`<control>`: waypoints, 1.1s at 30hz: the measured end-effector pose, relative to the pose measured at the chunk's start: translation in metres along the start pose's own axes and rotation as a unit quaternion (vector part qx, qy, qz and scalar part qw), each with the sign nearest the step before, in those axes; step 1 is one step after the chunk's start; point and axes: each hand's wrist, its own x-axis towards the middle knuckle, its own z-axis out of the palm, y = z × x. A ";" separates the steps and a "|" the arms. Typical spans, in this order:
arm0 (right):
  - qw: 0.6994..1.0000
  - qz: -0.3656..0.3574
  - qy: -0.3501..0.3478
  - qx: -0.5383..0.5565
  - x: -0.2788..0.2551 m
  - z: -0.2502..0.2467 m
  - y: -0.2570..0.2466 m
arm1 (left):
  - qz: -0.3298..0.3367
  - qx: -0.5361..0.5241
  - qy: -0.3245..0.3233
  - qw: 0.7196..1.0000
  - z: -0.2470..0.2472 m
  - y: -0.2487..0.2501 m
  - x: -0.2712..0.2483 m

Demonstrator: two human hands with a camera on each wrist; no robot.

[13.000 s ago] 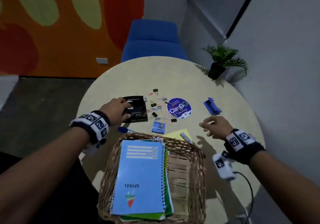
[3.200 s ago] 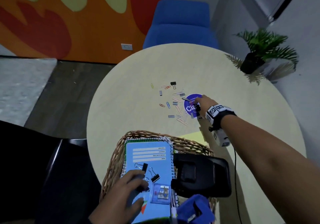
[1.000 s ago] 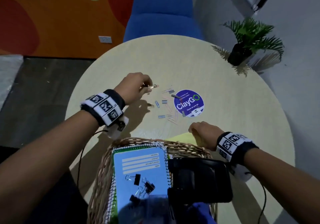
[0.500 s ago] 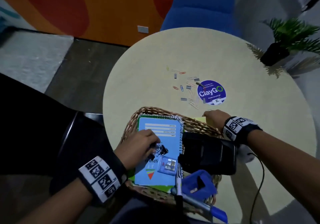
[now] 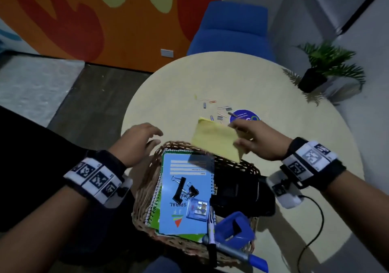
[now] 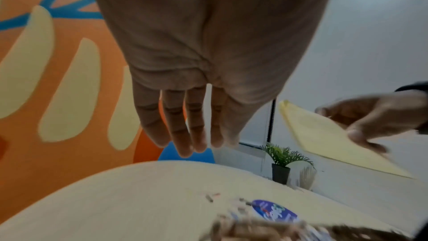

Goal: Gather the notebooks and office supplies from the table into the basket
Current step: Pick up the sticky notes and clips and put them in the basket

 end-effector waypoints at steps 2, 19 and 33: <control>0.999 -0.005 -0.029 0.042 0.001 0.021 -0.022 | 0.016 0.020 -0.001 1.000 -0.011 0.003 0.034; 0.955 0.261 -0.062 -0.124 0.037 0.007 0.107 | 0.065 0.173 -0.233 0.955 0.091 0.038 0.248; 0.956 0.251 -0.051 -0.146 0.063 0.062 0.148 | -0.013 0.155 -0.208 0.966 0.088 0.061 0.241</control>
